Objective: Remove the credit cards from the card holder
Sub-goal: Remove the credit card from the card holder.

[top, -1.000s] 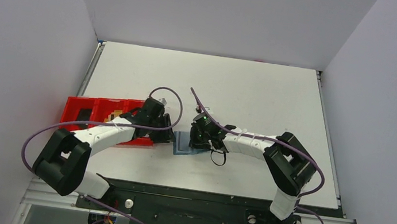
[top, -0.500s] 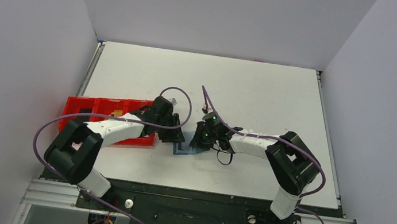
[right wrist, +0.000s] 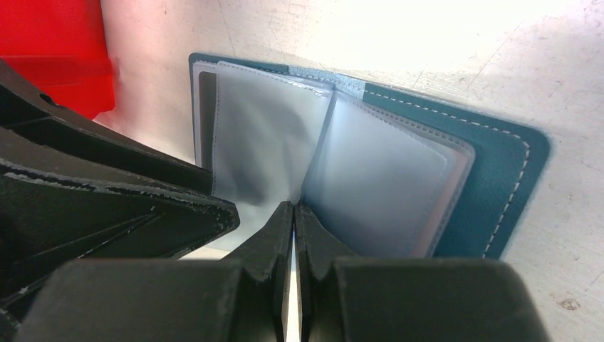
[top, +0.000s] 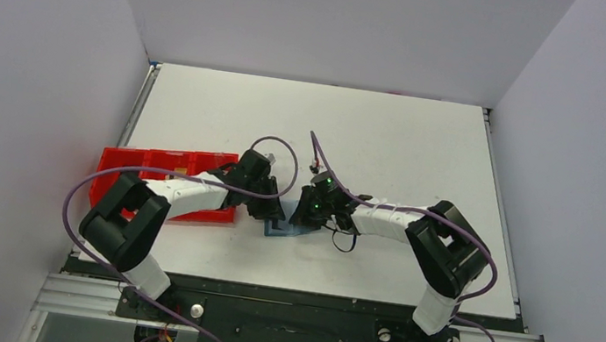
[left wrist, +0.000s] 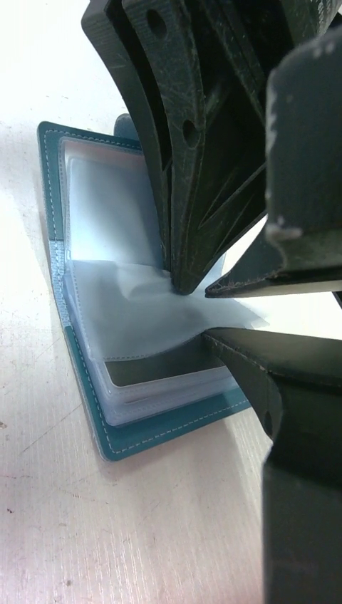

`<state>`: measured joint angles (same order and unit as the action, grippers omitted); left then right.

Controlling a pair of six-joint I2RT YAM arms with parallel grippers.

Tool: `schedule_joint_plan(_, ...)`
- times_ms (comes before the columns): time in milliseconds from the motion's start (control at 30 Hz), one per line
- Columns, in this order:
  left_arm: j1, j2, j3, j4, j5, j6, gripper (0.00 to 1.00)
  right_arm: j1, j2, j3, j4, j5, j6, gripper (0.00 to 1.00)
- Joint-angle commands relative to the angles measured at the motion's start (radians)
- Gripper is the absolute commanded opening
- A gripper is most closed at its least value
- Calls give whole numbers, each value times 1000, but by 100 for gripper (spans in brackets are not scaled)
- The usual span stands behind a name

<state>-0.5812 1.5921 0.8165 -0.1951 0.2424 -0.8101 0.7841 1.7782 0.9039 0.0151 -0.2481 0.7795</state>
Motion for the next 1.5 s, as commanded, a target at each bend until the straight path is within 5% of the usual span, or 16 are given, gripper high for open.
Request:
schedule_joint_plan(0, -13, 14, 45, 50, 11, -13, 12, -3, 18, -41, -91, 58, -19, 1)
schedule_joint_plan(67, -14, 8, 45, 45, 7, -16, 0, -3, -6, -30, -104, 61, -23, 10)
schedule_joint_plan(200, -14, -26, 45, 26, -5, -11, 0, -3, -79, -3, -149, 76, -31, 27)
schedule_joint_plan(367, -16, -54, 57, -5, -6, 12, 0, -4, -198, 34, -234, 123, -47, 36)
schedule_joint_plan(633, -66, -28, 136, -34, -9, 38, 1, -64, -362, 49, -311, 171, -63, 38)
schedule_joint_plan(1033, -128, 157, 288, -14, 14, 42, 20, -98, -468, -8, -367, 226, -79, 38)
schedule_joint_plan(1467, -140, 207, 327, -8, 7, 45, 21, -101, -496, -40, -372, 229, -73, 38)
